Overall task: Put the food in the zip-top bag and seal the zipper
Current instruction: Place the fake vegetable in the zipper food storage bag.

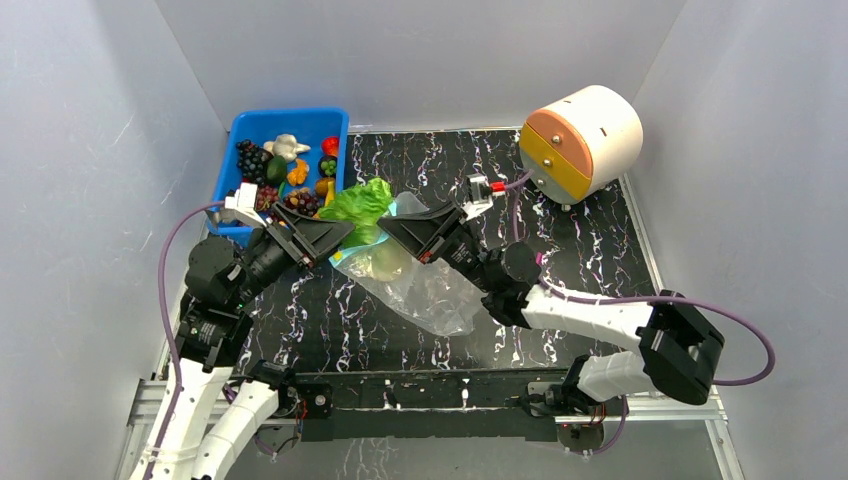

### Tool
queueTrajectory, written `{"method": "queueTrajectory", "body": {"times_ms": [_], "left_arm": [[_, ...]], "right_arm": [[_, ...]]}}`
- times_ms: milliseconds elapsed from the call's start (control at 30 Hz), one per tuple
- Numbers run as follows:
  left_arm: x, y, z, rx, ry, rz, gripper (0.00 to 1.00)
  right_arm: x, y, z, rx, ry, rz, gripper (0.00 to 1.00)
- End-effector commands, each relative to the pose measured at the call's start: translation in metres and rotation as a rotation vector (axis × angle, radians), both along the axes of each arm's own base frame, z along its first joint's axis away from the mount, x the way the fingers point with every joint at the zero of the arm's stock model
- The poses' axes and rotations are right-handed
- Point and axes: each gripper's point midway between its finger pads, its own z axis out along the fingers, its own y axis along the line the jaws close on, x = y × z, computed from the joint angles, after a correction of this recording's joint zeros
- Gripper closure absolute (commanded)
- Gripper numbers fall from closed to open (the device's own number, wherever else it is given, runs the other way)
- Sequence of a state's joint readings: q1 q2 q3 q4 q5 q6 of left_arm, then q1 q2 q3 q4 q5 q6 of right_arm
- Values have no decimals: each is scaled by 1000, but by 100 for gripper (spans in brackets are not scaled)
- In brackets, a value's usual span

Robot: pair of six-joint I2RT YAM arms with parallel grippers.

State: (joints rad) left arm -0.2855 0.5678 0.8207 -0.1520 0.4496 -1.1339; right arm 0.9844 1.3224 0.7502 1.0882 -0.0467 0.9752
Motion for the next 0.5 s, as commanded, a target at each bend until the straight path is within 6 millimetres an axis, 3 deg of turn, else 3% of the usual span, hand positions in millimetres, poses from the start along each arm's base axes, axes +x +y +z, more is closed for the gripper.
{"method": "queueTrajectory", "body": {"times_ms": [0,133,200,367,400,433,467], "left_arm": [[-27,-8,39,25,-133,-116,20],[-41,-12,57,23,-200,-184,17],[-44,-10,55,98,-198,-189,17],[-62,-6,91,176,-335,-210,16],[-56,3,81,223,-286,-149,19],[-39,27,58,296,-177,27,34],[-33,35,44,328,-123,73,39]], "right_arm": [[-25,-32,70,168,-212,-27,100],[-34,-41,77,200,-269,-34,100],[-41,-51,85,216,-307,-47,100],[-43,-76,84,177,-325,-150,100],[-47,-78,83,176,-335,-141,100],[-50,-83,82,170,-336,-144,100],[-51,-84,82,168,-340,-144,100]]}}
